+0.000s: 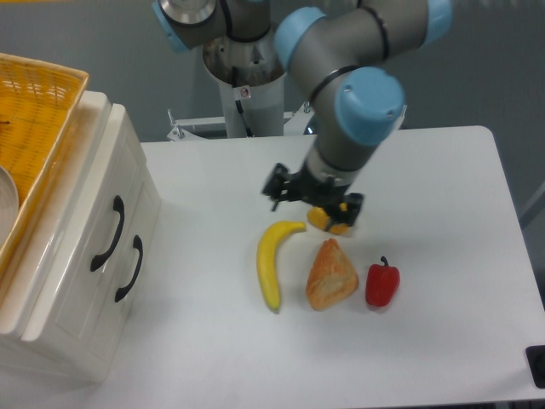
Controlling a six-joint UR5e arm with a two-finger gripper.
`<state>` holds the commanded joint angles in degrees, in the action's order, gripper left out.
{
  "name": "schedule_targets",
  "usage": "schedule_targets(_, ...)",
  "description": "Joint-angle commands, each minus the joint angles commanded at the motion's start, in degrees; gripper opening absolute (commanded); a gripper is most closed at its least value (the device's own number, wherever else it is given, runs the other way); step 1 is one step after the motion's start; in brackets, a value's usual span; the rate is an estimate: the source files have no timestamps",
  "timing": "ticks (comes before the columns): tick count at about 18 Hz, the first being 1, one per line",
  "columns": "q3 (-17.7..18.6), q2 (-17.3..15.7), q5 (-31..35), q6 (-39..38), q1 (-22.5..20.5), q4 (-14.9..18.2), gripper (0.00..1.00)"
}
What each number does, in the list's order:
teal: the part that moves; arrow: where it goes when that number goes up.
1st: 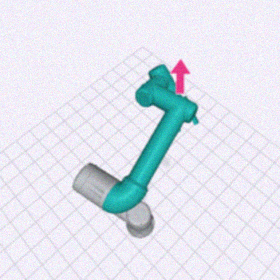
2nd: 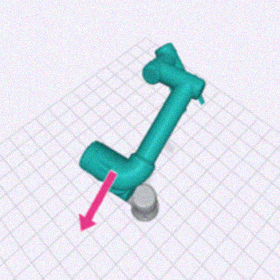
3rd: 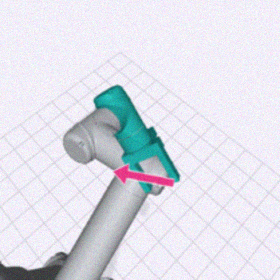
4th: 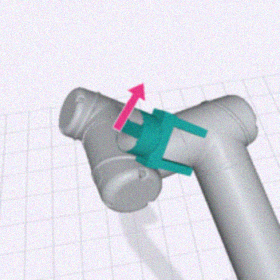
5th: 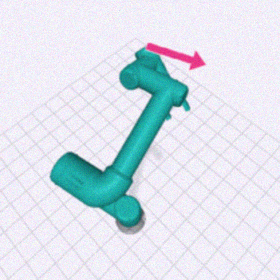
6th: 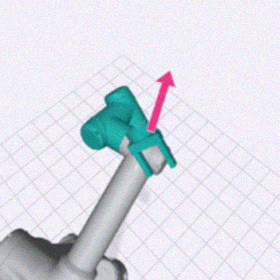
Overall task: Slide open the top white drawer
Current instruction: 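Move the gripper across the table toward the upper drawer's black handle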
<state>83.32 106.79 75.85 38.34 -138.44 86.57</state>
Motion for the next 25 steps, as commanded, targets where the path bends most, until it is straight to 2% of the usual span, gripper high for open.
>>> schedule_targets(3, 0.0, 0.44, -1.05, -4.05, 2.73, -0.09, 0.99)
schedule_targets(6, -0.17, 0.35, -4.3, -4.68, 2.83, -0.18, 0.99)
schedule_targets(13, -0.53, 0.44, -6.76, -4.94, 5.46, -0.26, 1.0)
schedule_targets(18, -0.53, 0.44, -7.47, -9.16, 7.83, -0.44, 1.0)
schedule_targets(22, -0.53, 0.62, -10.28, -10.92, 8.89, -2.63, 1.0)
schedule_targets(25, -0.53, 0.53, -11.69, -12.4, 9.59, -2.81, 0.99)
